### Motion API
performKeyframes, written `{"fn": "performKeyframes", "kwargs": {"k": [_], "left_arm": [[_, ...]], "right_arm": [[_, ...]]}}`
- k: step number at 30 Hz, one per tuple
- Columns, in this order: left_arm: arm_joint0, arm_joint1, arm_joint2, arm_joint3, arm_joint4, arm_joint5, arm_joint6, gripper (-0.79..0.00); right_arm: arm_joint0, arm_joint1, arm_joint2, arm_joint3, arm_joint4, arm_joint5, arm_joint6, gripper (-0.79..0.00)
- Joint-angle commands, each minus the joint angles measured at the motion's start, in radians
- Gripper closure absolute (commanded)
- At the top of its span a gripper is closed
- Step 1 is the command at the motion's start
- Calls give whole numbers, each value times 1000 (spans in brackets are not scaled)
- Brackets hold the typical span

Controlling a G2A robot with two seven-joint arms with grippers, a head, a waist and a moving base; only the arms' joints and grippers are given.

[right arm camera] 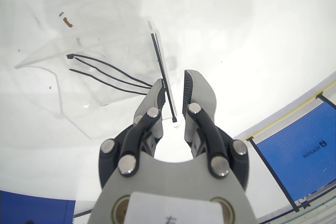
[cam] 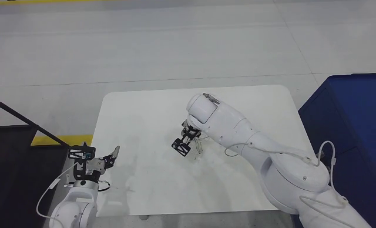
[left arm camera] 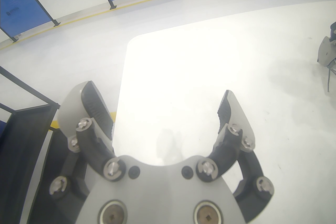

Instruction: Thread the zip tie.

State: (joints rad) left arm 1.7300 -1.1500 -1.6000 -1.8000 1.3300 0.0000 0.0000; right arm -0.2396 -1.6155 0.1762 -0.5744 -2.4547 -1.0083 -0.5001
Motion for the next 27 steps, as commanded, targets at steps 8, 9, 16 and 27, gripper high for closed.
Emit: {"fn": "performKeyframes", "kwargs": {"k": [8, 9, 16, 27], "left_arm": [[0, 0, 0, 0, 0, 0, 0, -785], [0, 0, 0, 0, 0, 0, 0, -785], [0, 0, 0, 0, 0, 0, 0, -785], [0, 0, 0, 0, 0, 0, 0, -785]], "right_arm": [[-1, 20, 10, -34, 13, 3, 25, -139], [-1, 23, 11, -40, 12, 5, 30, -135], [-7, 45, 22, -84, 21, -4, 53, -105], [-15, 81, 29, -145, 36, -4, 73, 0]]}}
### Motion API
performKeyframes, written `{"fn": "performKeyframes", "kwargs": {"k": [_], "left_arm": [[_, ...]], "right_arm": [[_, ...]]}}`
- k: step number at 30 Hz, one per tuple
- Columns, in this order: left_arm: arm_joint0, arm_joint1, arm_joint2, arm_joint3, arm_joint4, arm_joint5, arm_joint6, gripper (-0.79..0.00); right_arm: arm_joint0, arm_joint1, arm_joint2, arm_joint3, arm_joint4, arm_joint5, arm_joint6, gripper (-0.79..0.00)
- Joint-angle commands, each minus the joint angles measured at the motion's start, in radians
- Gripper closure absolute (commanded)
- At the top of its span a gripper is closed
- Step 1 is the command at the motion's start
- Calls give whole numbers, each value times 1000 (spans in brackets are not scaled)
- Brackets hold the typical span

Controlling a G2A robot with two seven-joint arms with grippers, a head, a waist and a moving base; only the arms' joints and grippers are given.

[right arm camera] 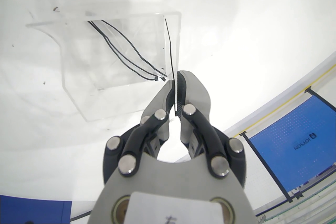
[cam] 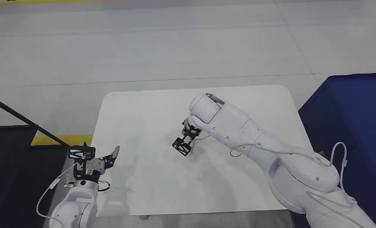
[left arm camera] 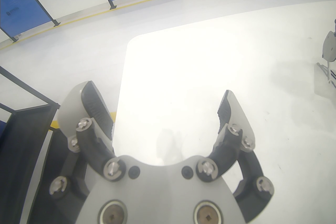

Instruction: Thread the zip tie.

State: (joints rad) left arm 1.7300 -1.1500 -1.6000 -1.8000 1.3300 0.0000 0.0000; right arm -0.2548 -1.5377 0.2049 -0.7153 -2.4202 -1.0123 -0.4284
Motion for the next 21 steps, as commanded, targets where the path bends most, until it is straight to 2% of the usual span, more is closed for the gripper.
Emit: {"fn": "performKeyframes", "kwargs": {"k": [1, 13, 18, 21], "left_arm": [[0, 0, 0, 0, 0, 0, 0, -785], [0, 0, 0, 0, 0, 0, 0, -785], [0, 0, 0, 0, 0, 0, 0, -785], [0, 0, 0, 0, 0, 0, 0, -785]], "right_arm": [[0, 6, 0, -9, 2, 0, 4, 0], [4, 50, 6, -78, 58, 0, 16, 0], [27, 68, -35, -29, 147, 0, -135, 0], [31, 72, -35, -1, 105, 0, -216, 0]]}}
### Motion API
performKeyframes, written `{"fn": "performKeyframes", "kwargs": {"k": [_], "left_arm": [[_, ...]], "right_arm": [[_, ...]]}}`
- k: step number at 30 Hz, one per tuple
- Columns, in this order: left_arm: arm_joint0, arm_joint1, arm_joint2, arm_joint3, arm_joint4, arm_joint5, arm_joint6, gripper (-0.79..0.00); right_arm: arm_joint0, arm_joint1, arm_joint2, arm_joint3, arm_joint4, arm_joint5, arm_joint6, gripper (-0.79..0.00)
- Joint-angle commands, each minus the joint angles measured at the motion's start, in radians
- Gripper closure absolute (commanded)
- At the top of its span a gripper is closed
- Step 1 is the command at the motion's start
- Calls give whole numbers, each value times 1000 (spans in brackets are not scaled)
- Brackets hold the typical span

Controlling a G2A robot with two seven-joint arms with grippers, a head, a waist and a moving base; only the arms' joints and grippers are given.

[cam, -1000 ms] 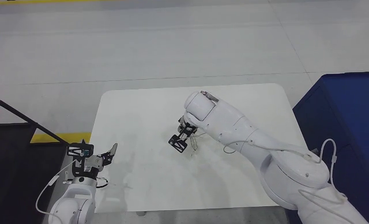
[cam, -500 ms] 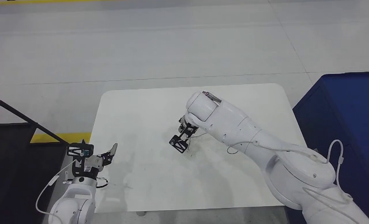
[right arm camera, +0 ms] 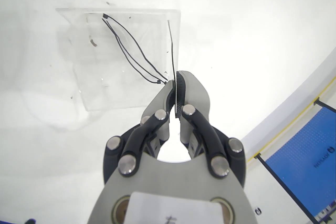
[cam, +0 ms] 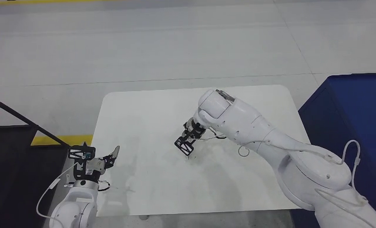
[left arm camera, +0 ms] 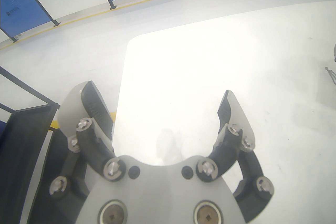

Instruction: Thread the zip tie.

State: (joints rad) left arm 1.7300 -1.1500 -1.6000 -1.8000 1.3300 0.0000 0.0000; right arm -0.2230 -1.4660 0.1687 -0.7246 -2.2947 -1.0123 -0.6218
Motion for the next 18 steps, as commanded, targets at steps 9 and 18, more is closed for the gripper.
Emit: {"fn": "performKeyframes", "kwargs": {"k": [9, 18], "left_arm": [[0, 0, 0, 0, 0, 0, 0, -785], [0, 0, 0, 0, 0, 0, 0, -785]], "right_arm": [[1, -13, 1, 88, -80, 0, -186, 0], [-16, -31, 1, 152, 38, 0, -186, 0]]}}
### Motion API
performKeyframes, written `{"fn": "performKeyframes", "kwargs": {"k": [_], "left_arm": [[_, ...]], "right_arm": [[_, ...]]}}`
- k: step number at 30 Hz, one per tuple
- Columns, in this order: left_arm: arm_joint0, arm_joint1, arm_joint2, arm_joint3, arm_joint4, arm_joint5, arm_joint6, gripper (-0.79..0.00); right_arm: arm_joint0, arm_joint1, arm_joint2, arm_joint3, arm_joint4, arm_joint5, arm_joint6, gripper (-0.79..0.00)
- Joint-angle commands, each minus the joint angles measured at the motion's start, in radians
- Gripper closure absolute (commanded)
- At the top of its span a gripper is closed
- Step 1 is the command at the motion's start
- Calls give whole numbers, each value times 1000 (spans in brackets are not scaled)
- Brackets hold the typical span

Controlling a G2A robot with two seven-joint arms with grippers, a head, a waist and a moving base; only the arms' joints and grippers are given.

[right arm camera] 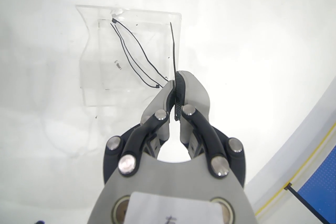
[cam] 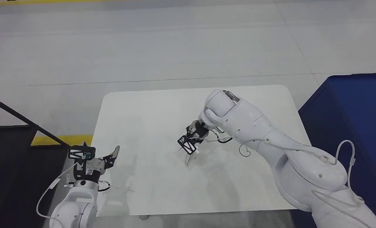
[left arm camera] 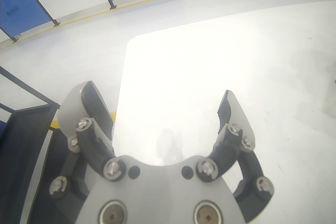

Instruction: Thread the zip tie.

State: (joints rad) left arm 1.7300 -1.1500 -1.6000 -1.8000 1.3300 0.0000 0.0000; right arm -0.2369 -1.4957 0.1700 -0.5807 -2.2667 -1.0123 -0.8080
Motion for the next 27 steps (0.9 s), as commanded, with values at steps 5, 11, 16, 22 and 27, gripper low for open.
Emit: {"fn": "performKeyframes", "kwargs": {"k": [5, 11, 16, 22, 27], "left_arm": [[0, 0, 0, 0, 0, 0, 0, -785], [0, 0, 0, 0, 0, 0, 0, -785], [0, 0, 0, 0, 0, 0, 0, -785], [0, 0, 0, 0, 0, 0, 0, -785], [0, 0, 0, 0, 0, 0, 0, -785]], "right_arm": [[-10, -8, 0, 24, 46, 0, 0, 0], [-18, -5, 0, 35, 99, 0, 0, 0], [-18, -5, 0, 35, 99, 0, 0, 0], [-18, -5, 0, 35, 99, 0, 0, 0], [-15, -3, 0, 32, 108, 0, 0, 0]]}}
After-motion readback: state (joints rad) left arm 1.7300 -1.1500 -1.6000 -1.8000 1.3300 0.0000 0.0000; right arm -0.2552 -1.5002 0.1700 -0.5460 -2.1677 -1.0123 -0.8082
